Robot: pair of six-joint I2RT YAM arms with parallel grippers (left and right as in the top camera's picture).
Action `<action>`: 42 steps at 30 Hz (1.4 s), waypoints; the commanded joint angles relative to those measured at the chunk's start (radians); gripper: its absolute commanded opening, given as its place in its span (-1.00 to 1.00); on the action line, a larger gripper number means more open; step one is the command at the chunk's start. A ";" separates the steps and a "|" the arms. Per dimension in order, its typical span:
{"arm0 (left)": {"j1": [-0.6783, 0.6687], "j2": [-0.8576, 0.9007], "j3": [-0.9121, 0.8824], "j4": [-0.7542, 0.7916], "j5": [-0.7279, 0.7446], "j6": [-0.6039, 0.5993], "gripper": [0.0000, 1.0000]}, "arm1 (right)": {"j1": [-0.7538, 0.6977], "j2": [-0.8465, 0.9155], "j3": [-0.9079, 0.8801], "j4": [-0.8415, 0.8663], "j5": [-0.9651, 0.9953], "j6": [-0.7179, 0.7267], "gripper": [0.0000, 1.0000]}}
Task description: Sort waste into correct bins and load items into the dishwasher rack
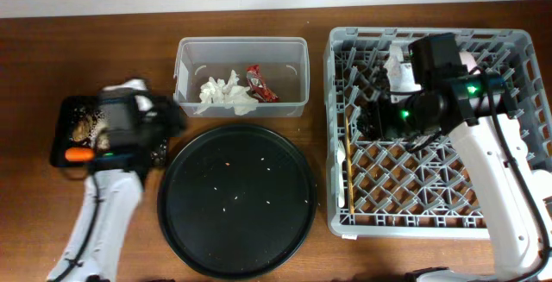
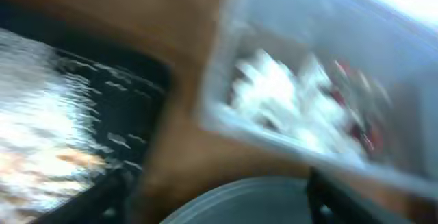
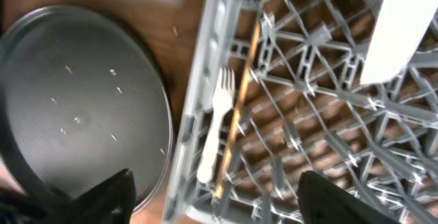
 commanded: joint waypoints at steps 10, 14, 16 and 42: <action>-0.177 -0.117 0.362 -1.065 -0.180 0.104 0.99 | -0.217 -0.006 0.004 -0.172 0.062 -0.039 0.97; -0.199 -0.466 0.299 -0.949 -0.200 0.103 0.99 | -0.217 -0.200 -0.123 -0.047 0.062 -0.040 0.97; -0.198 -0.690 0.200 -0.887 -0.201 0.103 0.99 | -0.217 -0.416 -0.278 0.092 0.076 -0.040 0.97; -0.198 -0.951 0.076 -0.982 -0.197 0.049 0.99 | -0.130 -1.358 -0.903 0.567 0.163 -0.040 0.97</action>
